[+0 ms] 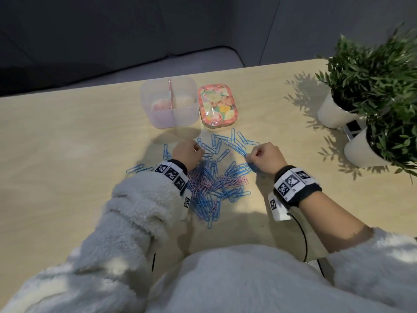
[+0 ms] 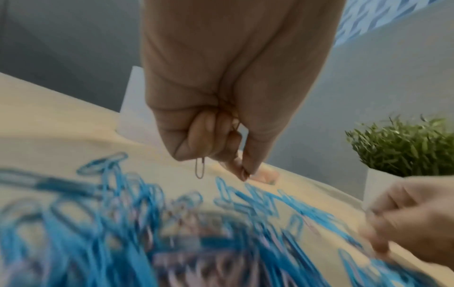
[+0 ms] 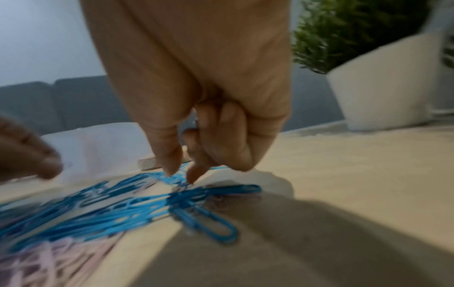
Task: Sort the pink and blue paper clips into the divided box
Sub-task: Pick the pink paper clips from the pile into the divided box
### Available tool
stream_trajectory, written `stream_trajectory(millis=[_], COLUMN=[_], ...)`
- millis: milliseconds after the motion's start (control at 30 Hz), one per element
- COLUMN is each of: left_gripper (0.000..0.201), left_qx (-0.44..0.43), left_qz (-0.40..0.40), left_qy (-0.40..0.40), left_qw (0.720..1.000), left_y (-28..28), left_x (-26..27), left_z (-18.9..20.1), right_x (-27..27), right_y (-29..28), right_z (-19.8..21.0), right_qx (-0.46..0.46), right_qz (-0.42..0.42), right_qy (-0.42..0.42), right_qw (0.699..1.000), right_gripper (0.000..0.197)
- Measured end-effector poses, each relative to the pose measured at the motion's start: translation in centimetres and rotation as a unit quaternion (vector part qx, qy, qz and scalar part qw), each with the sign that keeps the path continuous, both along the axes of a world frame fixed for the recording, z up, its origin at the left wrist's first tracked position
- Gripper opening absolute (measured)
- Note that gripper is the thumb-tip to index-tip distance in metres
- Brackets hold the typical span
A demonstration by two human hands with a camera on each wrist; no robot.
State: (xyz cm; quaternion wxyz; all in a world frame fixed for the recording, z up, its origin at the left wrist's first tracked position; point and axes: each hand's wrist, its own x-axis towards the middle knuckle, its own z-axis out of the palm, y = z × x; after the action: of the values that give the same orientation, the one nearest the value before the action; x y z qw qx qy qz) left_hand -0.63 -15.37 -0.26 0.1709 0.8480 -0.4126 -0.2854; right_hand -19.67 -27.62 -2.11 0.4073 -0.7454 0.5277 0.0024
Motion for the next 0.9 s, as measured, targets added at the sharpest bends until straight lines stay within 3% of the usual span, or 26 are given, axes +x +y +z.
stream_trajectory(millis=[133,233,300,433,500,633,700,800,900], left_gripper=[0.025,0.02,0.023,0.026,0.024,0.029,0.034,0.039,0.038], left_qx=[-0.061,-0.096,-0.094,-0.051,-0.024,-0.027,-0.058,-0.151,-0.261], left_qz=[0.041,0.074,0.082,0.093,0.096,0.089,0.102,0.157,0.161], left_qy=[-0.036,-0.095,-0.124,-0.165,-0.165,-0.122,-0.098,-0.067,-0.108], left_qw=[0.997,0.988,0.984,0.981,0.981,0.988,0.988,0.974,0.946], left_y=[-0.5,-1.9,-2.8,-4.3,-4.7,-4.6,-4.0,-2.2,0.7], left_x=[3.4,6.6,8.3,10.4,10.9,11.5,11.9,11.9,10.1], left_z=[2.8,5.3,6.4,6.9,6.7,5.8,5.4,5.3,5.3], right_x=[1.3,2.2,2.4,3.1,4.3,8.4,11.2,16.3,21.2], right_y=[0.7,0.8,0.5,0.3,0.2,-0.7,-0.8,-0.3,0.5], right_z=[-0.5,0.0,0.1,1.3,3.1,7.0,8.5,10.5,11.1], right_qx=[-0.037,-0.032,-0.004,-0.005,-0.037,-0.053,-0.069,-0.113,-0.14], right_qz=[-0.012,0.004,0.015,0.052,0.081,0.152,0.194,0.236,0.254], right_qy=[0.036,0.062,0.061,0.027,-0.001,-0.037,-0.047,-0.089,-0.1], right_qw=[0.999,0.998,0.998,0.998,0.996,0.986,0.977,0.961,0.952], right_gripper=[0.036,0.021,0.011,0.026,0.033,0.025,0.027,0.011,0.023])
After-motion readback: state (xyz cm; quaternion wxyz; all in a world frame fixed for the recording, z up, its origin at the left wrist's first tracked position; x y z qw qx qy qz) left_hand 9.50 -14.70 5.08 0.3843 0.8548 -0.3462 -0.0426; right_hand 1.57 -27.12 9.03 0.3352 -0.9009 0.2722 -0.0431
